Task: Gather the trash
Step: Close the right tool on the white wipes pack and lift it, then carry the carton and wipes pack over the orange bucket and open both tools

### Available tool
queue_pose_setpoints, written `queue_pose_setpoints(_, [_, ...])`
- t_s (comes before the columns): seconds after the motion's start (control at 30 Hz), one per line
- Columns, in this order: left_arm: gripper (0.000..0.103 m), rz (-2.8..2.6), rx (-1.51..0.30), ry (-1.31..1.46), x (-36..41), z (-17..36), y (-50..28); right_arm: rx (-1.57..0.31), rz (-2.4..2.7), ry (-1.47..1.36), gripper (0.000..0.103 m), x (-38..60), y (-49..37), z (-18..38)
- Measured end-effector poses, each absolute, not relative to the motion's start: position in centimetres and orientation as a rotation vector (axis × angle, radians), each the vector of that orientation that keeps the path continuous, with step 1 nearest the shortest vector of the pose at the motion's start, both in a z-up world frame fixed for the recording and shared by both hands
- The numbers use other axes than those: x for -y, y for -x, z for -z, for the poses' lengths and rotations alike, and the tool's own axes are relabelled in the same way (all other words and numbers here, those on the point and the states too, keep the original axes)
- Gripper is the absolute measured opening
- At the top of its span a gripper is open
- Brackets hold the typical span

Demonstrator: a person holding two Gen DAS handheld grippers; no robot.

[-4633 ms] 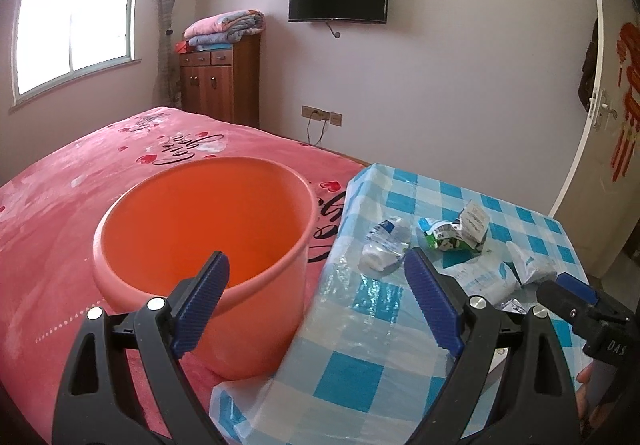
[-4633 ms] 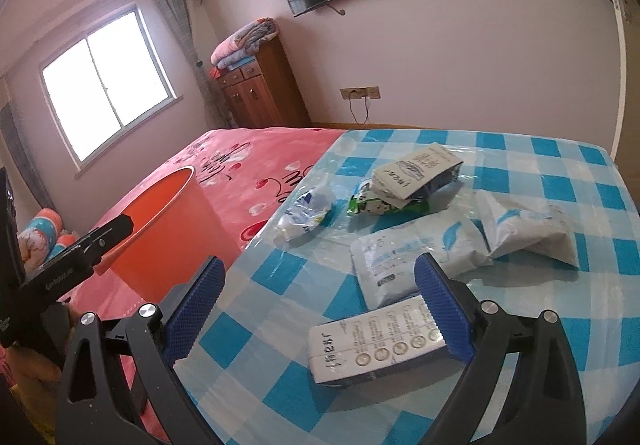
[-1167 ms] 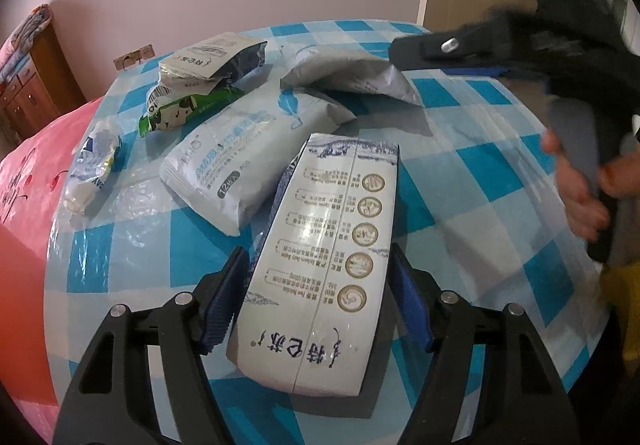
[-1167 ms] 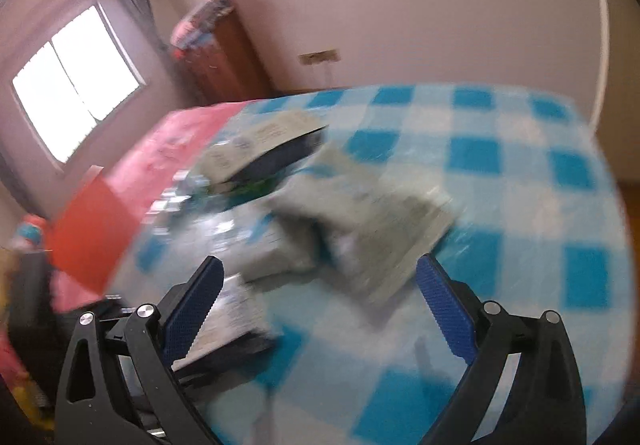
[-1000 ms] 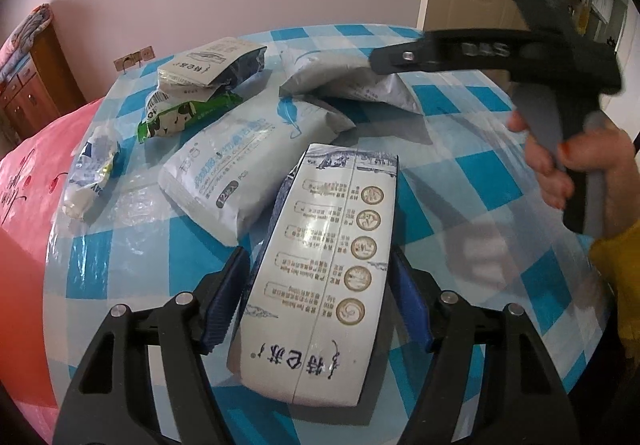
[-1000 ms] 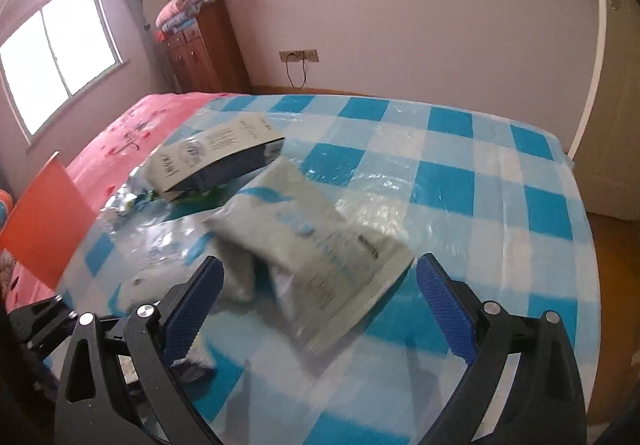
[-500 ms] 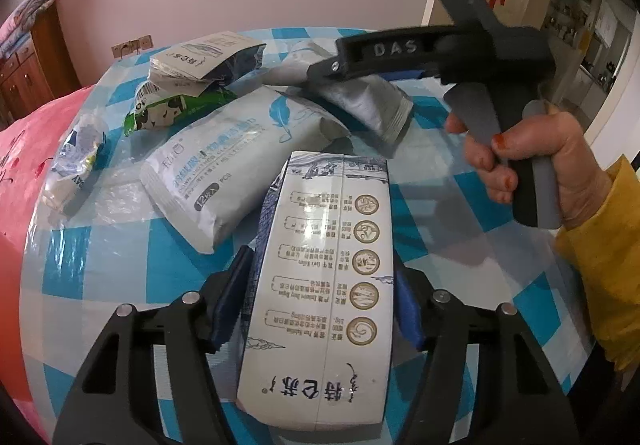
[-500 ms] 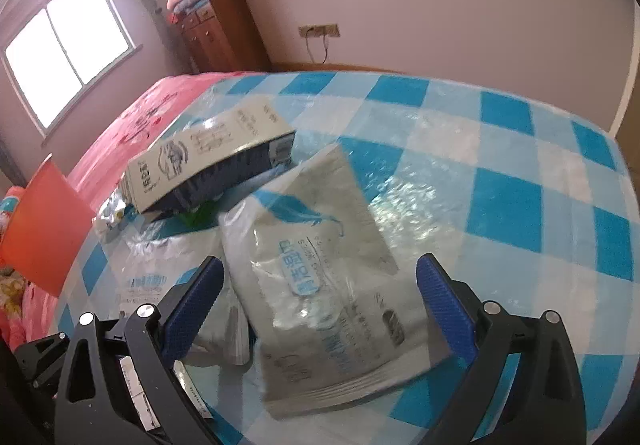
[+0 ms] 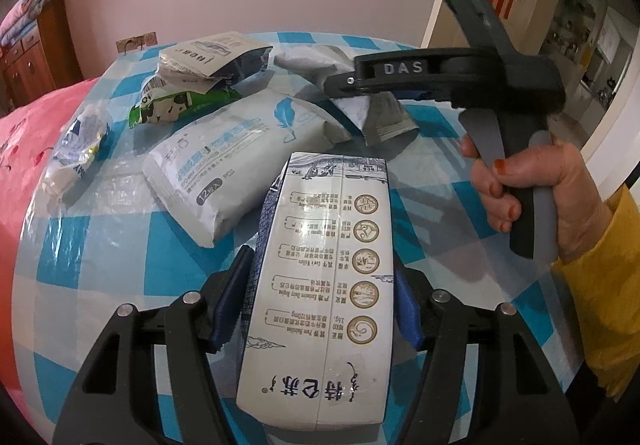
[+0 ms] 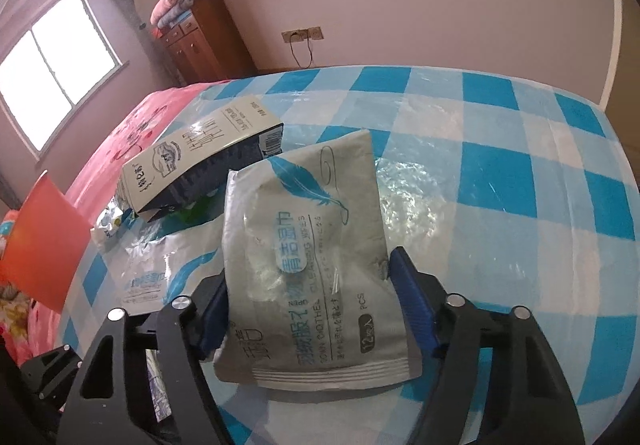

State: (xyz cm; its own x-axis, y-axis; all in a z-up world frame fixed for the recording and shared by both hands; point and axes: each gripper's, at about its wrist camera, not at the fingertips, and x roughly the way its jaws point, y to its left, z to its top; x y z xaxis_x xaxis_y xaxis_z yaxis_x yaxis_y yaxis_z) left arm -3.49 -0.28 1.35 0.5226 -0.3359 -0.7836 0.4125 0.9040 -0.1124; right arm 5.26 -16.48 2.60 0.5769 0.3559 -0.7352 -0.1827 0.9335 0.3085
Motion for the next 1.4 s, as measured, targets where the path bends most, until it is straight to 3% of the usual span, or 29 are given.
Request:
queue_pose_setpoints(0.2, [0.064,0.448,-0.908,-0.066,-0.4,-1.4,4.2,-0.856,-0.295,-0.214,0.039,16.3,-3.4,-4.1])
queue_pose_setpoints(0.5, [0.064,0.445,-0.908,-0.031,-1.4,-1.4,5.6,-0.824,-0.232,-0.227,0.029,16.8,-0.1,-4.4])
queue_pose_setpoints(1.4, [0.064,0.428,-0.837,0.055,-5.4,-3.7,7.3,-0.774,-0.202,-0.330,0.023,16.5,8.6,-7.6])
